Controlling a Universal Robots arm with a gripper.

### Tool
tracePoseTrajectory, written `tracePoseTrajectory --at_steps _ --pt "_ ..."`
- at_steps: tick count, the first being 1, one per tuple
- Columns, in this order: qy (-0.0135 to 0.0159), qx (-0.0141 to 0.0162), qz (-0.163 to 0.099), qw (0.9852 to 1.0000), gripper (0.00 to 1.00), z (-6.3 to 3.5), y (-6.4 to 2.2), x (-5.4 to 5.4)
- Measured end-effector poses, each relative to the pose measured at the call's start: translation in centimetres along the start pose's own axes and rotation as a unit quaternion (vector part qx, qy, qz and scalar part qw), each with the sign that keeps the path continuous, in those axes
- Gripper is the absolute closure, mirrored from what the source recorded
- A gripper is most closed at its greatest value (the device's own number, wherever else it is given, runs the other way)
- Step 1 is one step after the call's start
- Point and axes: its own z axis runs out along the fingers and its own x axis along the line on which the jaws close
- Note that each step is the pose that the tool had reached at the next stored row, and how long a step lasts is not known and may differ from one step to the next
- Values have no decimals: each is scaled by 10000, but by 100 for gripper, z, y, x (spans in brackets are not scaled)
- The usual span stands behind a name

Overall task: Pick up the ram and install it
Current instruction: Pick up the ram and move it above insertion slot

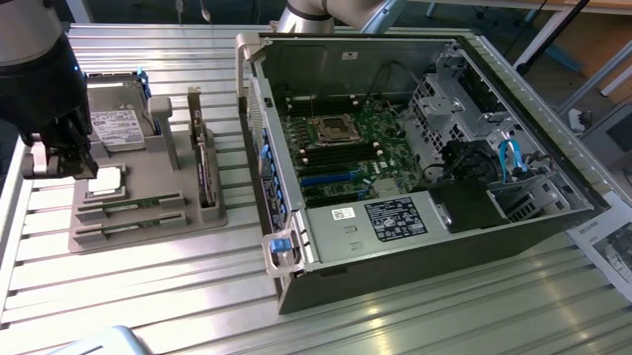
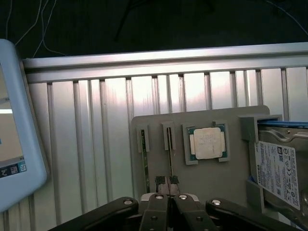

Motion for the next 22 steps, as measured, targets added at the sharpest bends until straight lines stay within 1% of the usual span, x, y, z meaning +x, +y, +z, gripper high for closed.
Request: tracePoseTrajectory --at_steps 3,6,14,16,22 --pt "-1 2 -1 10000 90 2 -11 0" --pt "0 0 0 10000 90 -3 -99 -5" --pt "0 -5 0 10000 90 -9 -257 -13" --pt "0 -5 -1 10000 90 -10 -276 -15" --pt "1 -6 -1 10000 90 -11 -278 -10"
